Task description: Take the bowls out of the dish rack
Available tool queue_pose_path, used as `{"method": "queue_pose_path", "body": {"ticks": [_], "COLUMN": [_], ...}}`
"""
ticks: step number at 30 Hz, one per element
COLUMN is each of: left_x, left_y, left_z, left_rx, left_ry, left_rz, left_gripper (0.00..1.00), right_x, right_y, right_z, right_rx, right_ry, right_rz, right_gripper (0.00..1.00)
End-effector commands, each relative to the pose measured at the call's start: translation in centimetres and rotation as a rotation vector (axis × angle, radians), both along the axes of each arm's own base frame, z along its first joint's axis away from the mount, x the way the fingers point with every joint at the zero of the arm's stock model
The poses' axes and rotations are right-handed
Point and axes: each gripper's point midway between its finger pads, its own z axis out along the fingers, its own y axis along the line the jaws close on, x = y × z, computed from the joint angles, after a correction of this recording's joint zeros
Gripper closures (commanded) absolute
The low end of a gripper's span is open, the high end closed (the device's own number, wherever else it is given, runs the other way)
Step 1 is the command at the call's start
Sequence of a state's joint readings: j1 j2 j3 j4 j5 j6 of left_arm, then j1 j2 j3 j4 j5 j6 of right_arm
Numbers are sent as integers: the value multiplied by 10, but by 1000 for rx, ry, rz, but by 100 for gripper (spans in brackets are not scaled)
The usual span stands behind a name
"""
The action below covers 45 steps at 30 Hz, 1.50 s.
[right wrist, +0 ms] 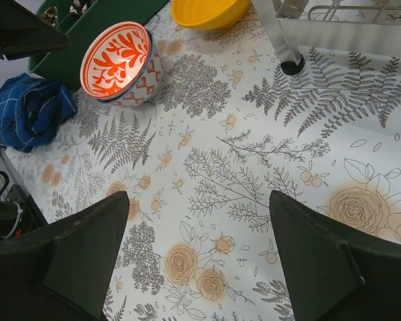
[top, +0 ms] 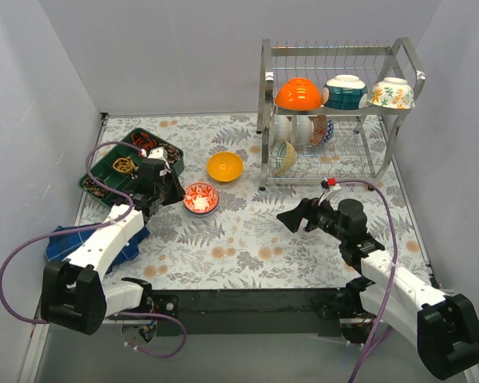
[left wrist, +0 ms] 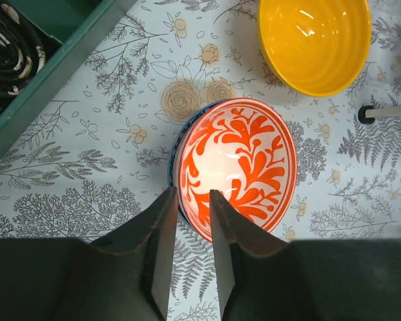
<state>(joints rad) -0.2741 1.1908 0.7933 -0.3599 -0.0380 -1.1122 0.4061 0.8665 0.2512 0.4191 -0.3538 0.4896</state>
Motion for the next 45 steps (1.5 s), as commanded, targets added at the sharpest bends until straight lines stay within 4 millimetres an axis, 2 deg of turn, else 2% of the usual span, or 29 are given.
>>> {"method": "queue_pose_path", "body": {"ticks": [1,4,10,18,26,30,31,33,34,36,37,39,41,42,43,45], "left_x": [5,5,1,1,1,3,4,5,5,4,4,3,2,2,2,1], "left_y": [2,-4,-14,-14,-11,-13,-12,-10,-9,-8,-6,-5,-1,0,1,2], "left_z": [2,2,-11,-24,-22,-4,-1,4,9,15,16,19,28,30,34,39], "left_rx": [-34,-73,-123,-128,-117,-133,-130,-122,-120,-112,-105,-96,-88,-85,-82,-82], "left_ry": [-13,-3,50,109,101,31,13,-13,-33,-56,-62,-76,-111,-121,-136,-155], "left_rz": [7,-20,-61,-61,-54,-69,-67,-66,-65,-68,-68,-70,-59,-57,-52,-47], "left_gripper": [77,83,88,89,86,73,68,65,62,58,52,41,24,21,14,7], "right_x": [12,13,13,14,28,50,60,70,80,93,104,120,141,150,159,174], "right_y": [2,3,3,2,3,-2,-5,-7,-10,-14,-20,-26,-30,-31,-29,-26], "right_z": [21,19,13,8,21,36,46,49,60,64,70,70,76,69,66,67], "right_rx": [0,-2,-16,-32,-54,-81,-85,-96,-94,-104,-110,-131,-126,-131,-122,-83], "right_ry": [-62,-55,-44,-37,-86,-133,-156,-161,-182,-191,-206,-222,-230,-213,-197,-198], "right_rz": [-6,-3,-2,0,-14,-84,-123,-158,-194,-242,-303,-362,-404,-408,-411,-388], "right_gripper": [7,7,7,7,7,4,3,2,2,2,1,1,1,1,1,2]}}
